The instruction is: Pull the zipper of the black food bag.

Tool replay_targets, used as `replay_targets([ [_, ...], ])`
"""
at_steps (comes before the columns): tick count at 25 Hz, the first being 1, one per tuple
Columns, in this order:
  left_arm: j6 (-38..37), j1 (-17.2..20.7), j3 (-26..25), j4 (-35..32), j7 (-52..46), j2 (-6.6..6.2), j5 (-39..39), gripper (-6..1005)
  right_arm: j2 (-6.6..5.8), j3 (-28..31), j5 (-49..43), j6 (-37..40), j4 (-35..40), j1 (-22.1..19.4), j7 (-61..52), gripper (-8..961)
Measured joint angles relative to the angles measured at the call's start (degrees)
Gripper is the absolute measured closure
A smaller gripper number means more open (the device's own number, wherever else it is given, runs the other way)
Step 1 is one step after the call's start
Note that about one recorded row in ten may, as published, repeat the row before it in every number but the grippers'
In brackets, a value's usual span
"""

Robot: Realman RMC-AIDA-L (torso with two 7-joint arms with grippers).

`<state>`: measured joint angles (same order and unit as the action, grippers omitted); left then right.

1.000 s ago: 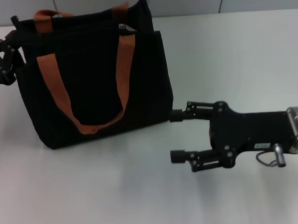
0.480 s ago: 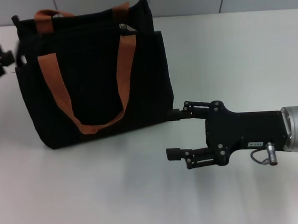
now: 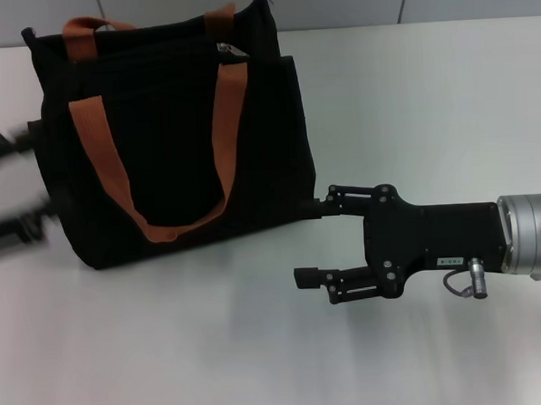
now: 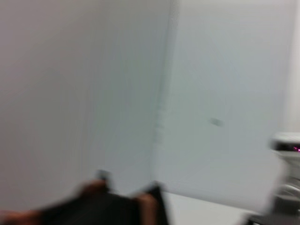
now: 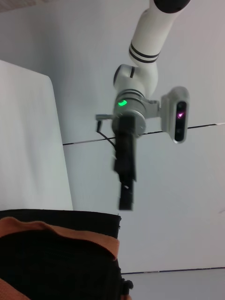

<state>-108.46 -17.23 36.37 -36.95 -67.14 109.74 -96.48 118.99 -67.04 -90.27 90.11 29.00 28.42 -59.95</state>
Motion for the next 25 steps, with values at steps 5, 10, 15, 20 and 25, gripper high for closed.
replay_targets([
  [5,-0.7,-0.4,3.2,3.7,7.1,2.54,-8.4,181,0.01,0.0,-1.1,0.3,-0.8,0.3,1.0,141],
  [10,2.3,-1.5,3.4,5.8,8.3,4.38,-16.0,166,0.27,0.0,-3.9,0.1,-2.9,0.8,3.2,141],
  [15,2.4,-1.5,3.3,5.8,8.3,4.9,-18.1,170,0.3,0.1,-4.2,-0.1,-5.2,1.6,5.0,141],
  [20,2.4,-1.4,3.1,6.5,8.3,4.97,-18.2,170,0.4,0.2,-4.3,-0.8,-5.3,1.2,6.4,141],
  [25,2.3,-1.2,3.0,6.5,8.6,5.13,-18.2,170,0.45,0.4,-4.1,-0.9,-6.3,1.0,8.1,141],
])
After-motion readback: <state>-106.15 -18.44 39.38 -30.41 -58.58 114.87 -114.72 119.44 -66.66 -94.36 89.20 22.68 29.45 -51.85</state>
